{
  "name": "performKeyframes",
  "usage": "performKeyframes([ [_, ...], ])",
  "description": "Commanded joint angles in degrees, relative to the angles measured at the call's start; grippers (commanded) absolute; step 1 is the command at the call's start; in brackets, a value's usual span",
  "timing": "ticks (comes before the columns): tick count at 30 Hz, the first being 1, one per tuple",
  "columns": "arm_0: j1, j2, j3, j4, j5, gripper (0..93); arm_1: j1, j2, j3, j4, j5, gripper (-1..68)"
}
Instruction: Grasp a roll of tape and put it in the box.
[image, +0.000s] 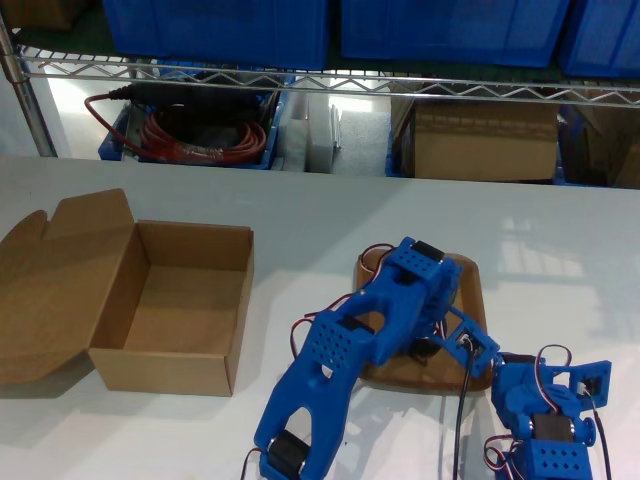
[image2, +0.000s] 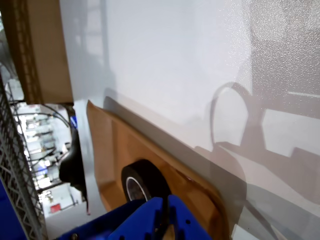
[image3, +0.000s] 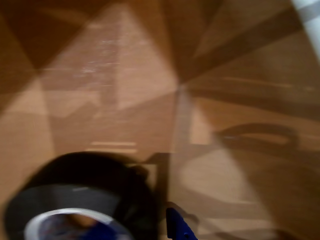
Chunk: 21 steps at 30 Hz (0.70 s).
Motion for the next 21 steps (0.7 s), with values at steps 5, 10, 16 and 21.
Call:
performKeyframes([
  [5,-0.09,1.32,-2.72,-0.88,-0.09,-0.3,-0.18,0.35,0.79,-0.26,0.18,0.3],
  [10,-1.32,8.35,-2.72,-1.85,2.29,-0.3,-0.18,0.35,0.79,-0.26,0.18,0.3],
  [16,-10.55,29.09,-3.25,-1.49,5.01,-0.3,-0.18,0.35,0.79,-0.26,0.18,0.3],
  [21,-26.37,42.19,-2.64,1.23,2.72,-0.3,-0.18,0.35,0.79,-0.26,0.18,0.3],
])
